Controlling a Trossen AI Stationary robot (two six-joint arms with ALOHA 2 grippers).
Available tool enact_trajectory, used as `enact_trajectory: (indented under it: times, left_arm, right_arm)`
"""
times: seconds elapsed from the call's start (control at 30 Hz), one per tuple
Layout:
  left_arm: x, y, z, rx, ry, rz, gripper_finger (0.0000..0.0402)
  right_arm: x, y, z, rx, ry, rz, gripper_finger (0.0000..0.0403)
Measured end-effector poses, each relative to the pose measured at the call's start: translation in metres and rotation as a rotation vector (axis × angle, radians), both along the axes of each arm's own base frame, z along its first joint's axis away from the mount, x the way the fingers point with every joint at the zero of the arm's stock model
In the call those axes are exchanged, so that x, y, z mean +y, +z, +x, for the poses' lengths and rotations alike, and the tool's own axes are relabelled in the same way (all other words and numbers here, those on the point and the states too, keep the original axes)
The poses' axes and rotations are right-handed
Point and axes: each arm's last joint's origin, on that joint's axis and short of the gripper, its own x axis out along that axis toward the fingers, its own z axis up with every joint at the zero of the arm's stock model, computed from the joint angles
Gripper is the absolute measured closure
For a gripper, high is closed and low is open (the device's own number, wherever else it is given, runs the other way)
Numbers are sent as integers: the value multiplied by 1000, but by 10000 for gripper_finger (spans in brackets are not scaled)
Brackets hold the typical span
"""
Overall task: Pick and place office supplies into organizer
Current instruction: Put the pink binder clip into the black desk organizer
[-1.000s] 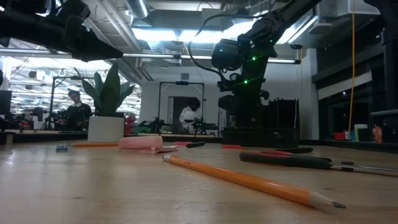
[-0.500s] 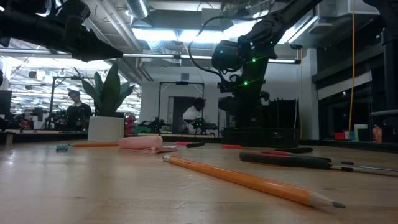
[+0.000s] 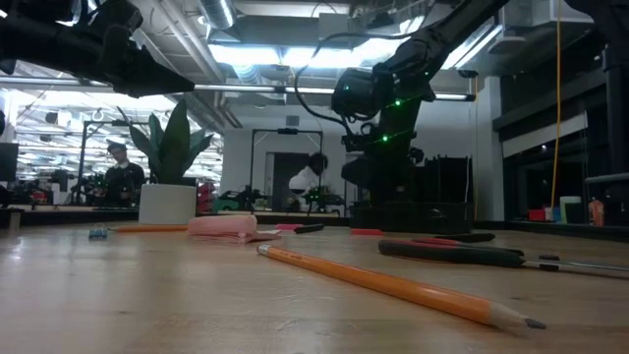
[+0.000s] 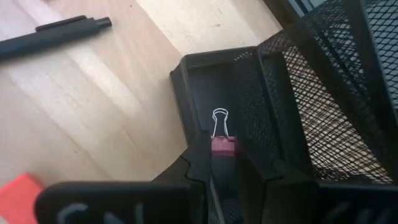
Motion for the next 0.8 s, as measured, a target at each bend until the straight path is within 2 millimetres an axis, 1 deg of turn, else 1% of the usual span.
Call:
enact_trajectory:
  times: [0.2, 0.7, 0.8]
  left_arm:
    - [0, 0, 0, 0, -1, 0, 398]
    - [0, 0, 0, 0, -1, 0, 398]
    - [0, 0, 0, 0, -1, 0, 398]
  right_arm:
    - [-2, 0, 1, -2, -12, -38, 354]
    - [-2, 0, 1, 0, -11, -39, 354]
    - [-2, 0, 1, 5, -4, -40, 348]
